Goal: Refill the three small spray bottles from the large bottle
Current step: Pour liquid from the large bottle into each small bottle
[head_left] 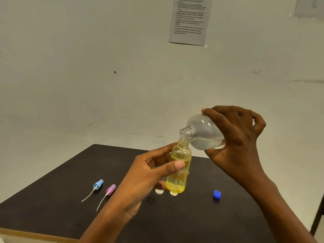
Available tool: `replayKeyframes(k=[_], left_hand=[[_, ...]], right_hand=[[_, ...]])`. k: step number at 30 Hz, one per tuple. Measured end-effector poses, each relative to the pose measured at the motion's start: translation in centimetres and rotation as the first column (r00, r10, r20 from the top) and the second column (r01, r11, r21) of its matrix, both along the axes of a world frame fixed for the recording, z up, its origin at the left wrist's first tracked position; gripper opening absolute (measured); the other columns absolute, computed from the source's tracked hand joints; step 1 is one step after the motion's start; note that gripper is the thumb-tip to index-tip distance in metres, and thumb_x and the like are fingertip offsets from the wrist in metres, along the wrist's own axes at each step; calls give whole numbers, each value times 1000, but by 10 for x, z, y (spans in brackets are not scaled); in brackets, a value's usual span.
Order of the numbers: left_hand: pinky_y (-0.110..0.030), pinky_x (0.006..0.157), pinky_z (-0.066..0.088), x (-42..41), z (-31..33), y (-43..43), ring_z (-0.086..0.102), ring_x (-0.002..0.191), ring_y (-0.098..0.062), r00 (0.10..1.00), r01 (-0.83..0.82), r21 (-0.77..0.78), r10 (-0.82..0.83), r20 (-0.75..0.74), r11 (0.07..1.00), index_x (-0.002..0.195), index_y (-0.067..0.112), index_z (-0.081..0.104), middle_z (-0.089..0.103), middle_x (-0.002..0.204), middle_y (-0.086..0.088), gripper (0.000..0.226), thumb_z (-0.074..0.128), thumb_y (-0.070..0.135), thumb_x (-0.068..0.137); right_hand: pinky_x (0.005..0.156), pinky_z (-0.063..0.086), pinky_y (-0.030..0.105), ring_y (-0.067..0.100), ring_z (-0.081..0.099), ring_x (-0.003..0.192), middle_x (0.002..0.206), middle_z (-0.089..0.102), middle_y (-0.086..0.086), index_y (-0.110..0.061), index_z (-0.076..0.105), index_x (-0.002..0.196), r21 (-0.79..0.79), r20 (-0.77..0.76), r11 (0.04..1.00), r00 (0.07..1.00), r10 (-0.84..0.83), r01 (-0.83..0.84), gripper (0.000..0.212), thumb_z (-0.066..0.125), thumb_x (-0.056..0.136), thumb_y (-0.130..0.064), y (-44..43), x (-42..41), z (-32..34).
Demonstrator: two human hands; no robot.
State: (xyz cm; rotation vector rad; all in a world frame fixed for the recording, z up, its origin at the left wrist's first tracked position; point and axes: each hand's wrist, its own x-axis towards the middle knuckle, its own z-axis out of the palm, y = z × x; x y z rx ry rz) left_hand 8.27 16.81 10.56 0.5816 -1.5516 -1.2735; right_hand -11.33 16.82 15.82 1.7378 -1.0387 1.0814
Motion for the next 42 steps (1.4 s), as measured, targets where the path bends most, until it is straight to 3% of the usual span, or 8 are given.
replayKeyframes(k=[8, 21, 31, 36, 42], left_hand=[[-44, 74, 57, 0, -1, 0, 71, 94, -23, 1000, 4, -4, -4, -2, 1000, 109, 31, 65, 73, 104, 0, 47, 71, 26, 63], [-26, 57, 57, -1, -1, 0, 71, 93, -21, 1000, 25, 2, -25, -17, 1000, 107, 32, 67, 73, 104, -1, 46, 72, 28, 61], [-29, 60, 59, -2, -1, 0, 72, 91, -22, 999, 35, 4, -35, -20, 999, 109, 29, 66, 74, 104, -2, 47, 71, 27, 62], [-33, 64, 59, -2, -3, -2, 71, 94, -22, 999, 34, 8, -34, -12, 999, 110, 30, 66, 73, 105, 0, 49, 71, 29, 61], [-33, 65, 59, -2, -5, -5, 71, 94, -21, 1000, 30, 7, -30, 5, 1000, 112, 31, 65, 73, 105, 0, 52, 72, 32, 60]], right_hand=[[96, 19, 41, 22, 42, 114, 113, 58, 2, -29, 45, 119, -2, 4, 1000, 1000, -8, 8, 73, 72, 52, -17, 0, 0, -1], [96, 20, 41, 23, 43, 113, 112, 59, 2, -29, 44, 119, 8, 35, 1000, 999, 2, -3, 69, 69, 55, -21, -1, 0, -5], [93, 24, 47, 21, 42, 113, 111, 59, 3, -29, 42, 118, 30, 102, 998, 994, 44, -48, 68, 68, 54, -24, -5, 1, -9], [93, 21, 40, 22, 45, 111, 111, 59, 1, -29, 44, 118, 16, 84, 1000, 996, 8, -10, 67, 67, 55, -23, -6, -2, -9], [95, 20, 41, 24, 45, 112, 112, 59, 2, -29, 44, 119, 20, 66, 1000, 998, -7, 5, 68, 68, 56, -23, -7, -5, -10]])
